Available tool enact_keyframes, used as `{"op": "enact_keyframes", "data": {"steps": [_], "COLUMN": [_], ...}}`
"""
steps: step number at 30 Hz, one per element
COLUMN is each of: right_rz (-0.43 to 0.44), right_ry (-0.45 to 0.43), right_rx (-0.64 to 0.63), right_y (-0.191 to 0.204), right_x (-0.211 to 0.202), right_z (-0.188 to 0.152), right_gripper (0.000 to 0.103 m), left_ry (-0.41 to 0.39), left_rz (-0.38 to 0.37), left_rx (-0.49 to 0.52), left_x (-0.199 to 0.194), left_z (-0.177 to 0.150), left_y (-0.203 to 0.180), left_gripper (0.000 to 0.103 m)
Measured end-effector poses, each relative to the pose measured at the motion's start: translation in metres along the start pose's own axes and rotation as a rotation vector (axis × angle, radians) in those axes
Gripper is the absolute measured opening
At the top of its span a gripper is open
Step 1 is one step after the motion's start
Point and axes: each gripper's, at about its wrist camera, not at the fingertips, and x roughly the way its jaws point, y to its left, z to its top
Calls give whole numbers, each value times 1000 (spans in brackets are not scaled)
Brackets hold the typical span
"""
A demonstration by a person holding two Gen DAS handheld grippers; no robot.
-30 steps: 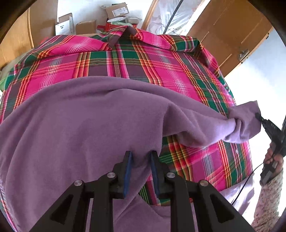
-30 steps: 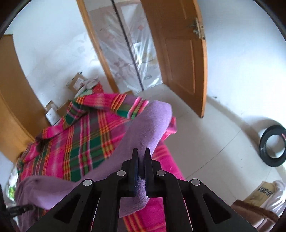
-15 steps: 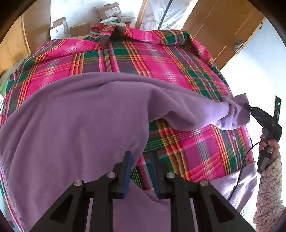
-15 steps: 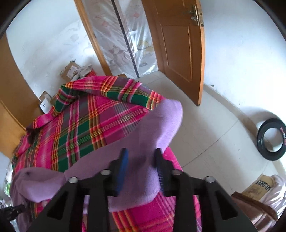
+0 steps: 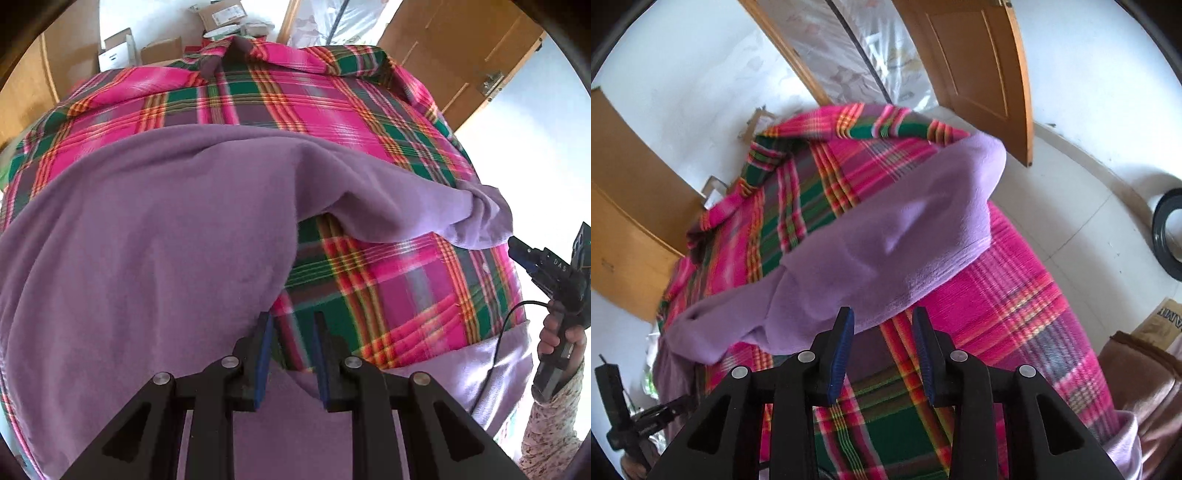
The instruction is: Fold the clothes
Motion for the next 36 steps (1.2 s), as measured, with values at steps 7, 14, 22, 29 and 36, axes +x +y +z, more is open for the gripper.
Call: {"op": "enact_keyframes", "data": {"steps": [7,14,22,29,36], "right_rz": [-73,-100,-107,-107,-101], "right_ry": [-13,-35,-47,-54,-56], "right_rx": [33,-6,-15,-15,-13], "right_y": [9,21,22,22,21], "right_x": [24,36,36,35,34], "right_z": [13,16,14,13,11], "right_gripper": [34,38,38,38,38], "left_ry": [-47,-152,-148,-146,-106], "left_rz": [52,61,94,131,207], "left_rx": [23,-68,-138,-73,-15], "left_x": [-4,-20,-18,-19,-1], "left_z": [-6,2,-1,-12,-18], "left_y": [-8,15,30,10,-6], "left_gripper": [21,21,21,21,21]}}
